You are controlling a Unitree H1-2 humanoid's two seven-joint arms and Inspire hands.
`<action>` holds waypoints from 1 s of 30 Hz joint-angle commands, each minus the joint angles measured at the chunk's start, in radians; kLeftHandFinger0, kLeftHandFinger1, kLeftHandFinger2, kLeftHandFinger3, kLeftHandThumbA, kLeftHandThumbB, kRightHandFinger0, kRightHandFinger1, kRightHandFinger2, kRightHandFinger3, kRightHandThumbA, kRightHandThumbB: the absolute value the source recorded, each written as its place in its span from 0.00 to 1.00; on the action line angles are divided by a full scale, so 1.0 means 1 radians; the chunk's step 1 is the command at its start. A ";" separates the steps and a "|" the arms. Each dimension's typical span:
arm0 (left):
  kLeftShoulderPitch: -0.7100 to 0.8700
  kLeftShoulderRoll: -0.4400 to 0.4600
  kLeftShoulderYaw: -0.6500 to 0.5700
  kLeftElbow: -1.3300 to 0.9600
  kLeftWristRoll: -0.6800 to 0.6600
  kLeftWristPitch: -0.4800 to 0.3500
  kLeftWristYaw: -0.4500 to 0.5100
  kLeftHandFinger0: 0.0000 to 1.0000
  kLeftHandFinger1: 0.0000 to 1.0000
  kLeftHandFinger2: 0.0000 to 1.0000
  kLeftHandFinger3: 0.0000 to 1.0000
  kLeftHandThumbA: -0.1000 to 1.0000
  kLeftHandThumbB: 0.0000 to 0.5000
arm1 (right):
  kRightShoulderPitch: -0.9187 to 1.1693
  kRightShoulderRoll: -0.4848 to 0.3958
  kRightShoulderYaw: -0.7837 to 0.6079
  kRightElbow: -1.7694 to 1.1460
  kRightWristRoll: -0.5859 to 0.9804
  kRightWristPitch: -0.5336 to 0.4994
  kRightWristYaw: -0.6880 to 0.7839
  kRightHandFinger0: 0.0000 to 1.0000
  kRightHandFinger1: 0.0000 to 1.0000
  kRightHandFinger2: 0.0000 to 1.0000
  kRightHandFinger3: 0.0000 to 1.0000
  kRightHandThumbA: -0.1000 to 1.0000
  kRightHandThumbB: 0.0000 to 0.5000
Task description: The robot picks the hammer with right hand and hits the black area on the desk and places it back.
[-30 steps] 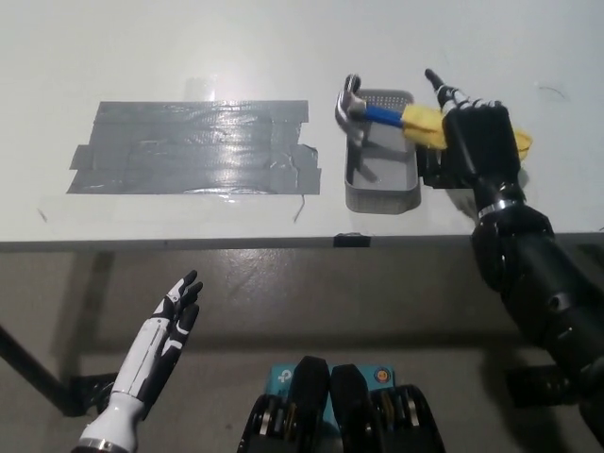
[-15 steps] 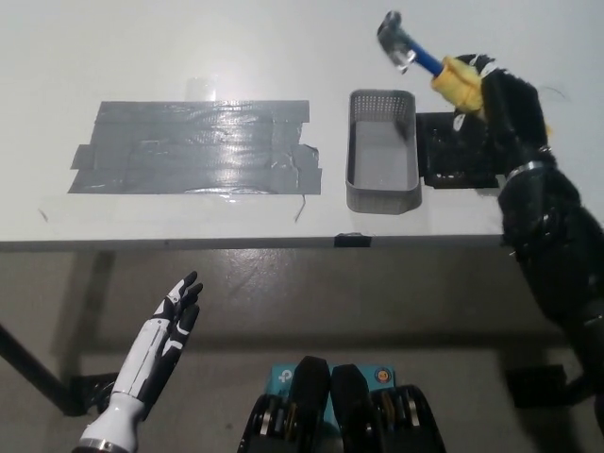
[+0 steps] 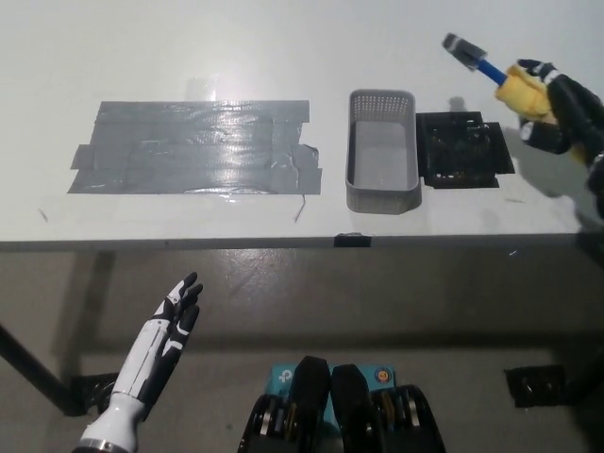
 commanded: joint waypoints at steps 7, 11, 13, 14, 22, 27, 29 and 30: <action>-0.037 0.021 0.014 -0.016 -0.003 -0.039 -0.011 1.00 1.00 1.00 1.00 1.00 0.00 | -0.105 -0.280 0.068 -0.355 0.142 0.209 0.599 0.11 0.62 0.95 1.00 0.00 0.21; -0.043 0.025 0.012 -0.011 -0.002 -0.040 -0.014 1.00 1.00 1.00 1.00 1.00 0.00 | -0.119 -0.302 0.097 -0.377 0.106 0.225 0.640 0.19 0.68 0.99 1.00 0.00 0.23; -0.045 0.025 0.012 -0.012 -0.003 -0.037 -0.016 1.00 1.00 1.00 1.00 1.00 0.00 | -0.124 -0.313 0.113 -0.393 0.090 0.230 0.657 0.20 0.68 0.99 1.00 0.00 0.21; -0.045 0.025 0.012 -0.016 -0.003 -0.034 -0.017 1.00 1.00 1.00 1.00 1.00 0.00 | -0.130 -0.319 0.122 -0.403 0.092 0.233 0.676 0.19 0.67 0.99 1.00 0.00 0.20; -0.043 0.025 0.013 -0.014 -0.009 -0.047 -0.015 1.00 1.00 1.00 1.00 0.98 0.00 | -0.196 -0.315 0.156 -0.417 0.129 0.232 0.787 0.10 0.56 0.88 1.00 0.00 0.25; -0.042 0.021 0.012 -0.010 -0.009 -0.049 -0.013 1.00 1.00 1.00 1.00 0.97 0.00 | -0.249 -0.289 0.174 -0.416 0.114 0.251 0.829 0.10 0.56 0.88 0.92 0.00 0.26; -0.037 0.022 0.014 -0.015 -0.011 -0.046 -0.013 1.00 1.00 1.00 1.00 0.97 0.00 | -0.261 -0.275 0.187 -0.409 0.099 0.258 0.832 0.14 0.63 0.95 0.95 0.00 0.25; -0.038 0.021 0.014 -0.015 -0.011 -0.046 -0.013 1.00 1.00 1.00 1.00 0.97 0.00 | -0.268 -0.269 0.201 -0.405 0.078 0.258 0.829 0.15 0.65 0.95 0.98 0.00 0.25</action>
